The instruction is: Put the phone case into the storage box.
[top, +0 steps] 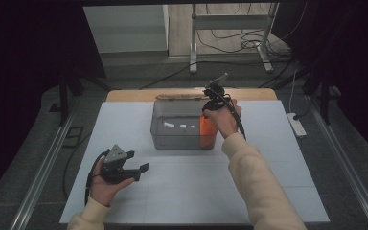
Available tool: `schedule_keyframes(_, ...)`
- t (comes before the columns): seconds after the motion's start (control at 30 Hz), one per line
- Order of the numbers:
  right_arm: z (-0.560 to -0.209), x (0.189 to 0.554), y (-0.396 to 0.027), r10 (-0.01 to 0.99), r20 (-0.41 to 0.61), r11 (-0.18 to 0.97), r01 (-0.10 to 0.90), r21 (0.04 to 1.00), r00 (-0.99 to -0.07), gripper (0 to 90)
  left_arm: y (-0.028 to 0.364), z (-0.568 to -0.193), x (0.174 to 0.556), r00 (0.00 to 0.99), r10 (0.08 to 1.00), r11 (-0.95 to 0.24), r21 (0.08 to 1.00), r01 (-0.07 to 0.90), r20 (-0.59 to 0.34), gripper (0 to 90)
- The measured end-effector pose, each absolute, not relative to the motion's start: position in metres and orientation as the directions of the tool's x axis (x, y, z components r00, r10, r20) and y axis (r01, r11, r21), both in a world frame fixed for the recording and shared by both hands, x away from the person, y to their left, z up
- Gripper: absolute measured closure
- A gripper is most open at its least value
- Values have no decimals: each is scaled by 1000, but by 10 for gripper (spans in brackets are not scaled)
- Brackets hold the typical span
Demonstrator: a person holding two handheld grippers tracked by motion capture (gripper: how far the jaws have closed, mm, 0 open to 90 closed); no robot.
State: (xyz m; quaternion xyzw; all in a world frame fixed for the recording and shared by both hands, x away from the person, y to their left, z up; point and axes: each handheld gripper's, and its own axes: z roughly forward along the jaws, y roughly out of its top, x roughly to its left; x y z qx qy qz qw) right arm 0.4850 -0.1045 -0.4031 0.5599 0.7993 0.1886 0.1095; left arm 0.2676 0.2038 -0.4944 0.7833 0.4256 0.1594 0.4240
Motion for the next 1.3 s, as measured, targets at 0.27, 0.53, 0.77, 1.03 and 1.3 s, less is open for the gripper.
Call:
schedule_keyframes(0.27, -398, 482, -108, 925, 48, 320, 840, 438, -378, 577, 204, -494, 267, 586, 803, -278, 800, 533, -111, 237)
schedule_keyframes(0.53, -392, 478, -113, 913, 62, 334, 827, 453, -403, 529, 205, -494, 267, 583, 804, -275, 799, 534, -113, 237)
schedule_keyframes(0.77, -384, 472, -117, 892, 88, 351, 803, 481, -443, 468, 205, -495, 267, 583, 805, -274, 800, 534, -113, 236)
schedule_keyframes(1.03, -374, 464, -122, 871, 92, 378, 777, 503, -483, 398, 205, -495, 267, 582, 805, -275, 798, 536, -113, 236)
schedule_keyframes(1.3, -370, 460, -127, 853, 87, 410, 764, 499, -514, 362, 206, -496, 269, 580, 806, -273, 797, 539, -116, 236)
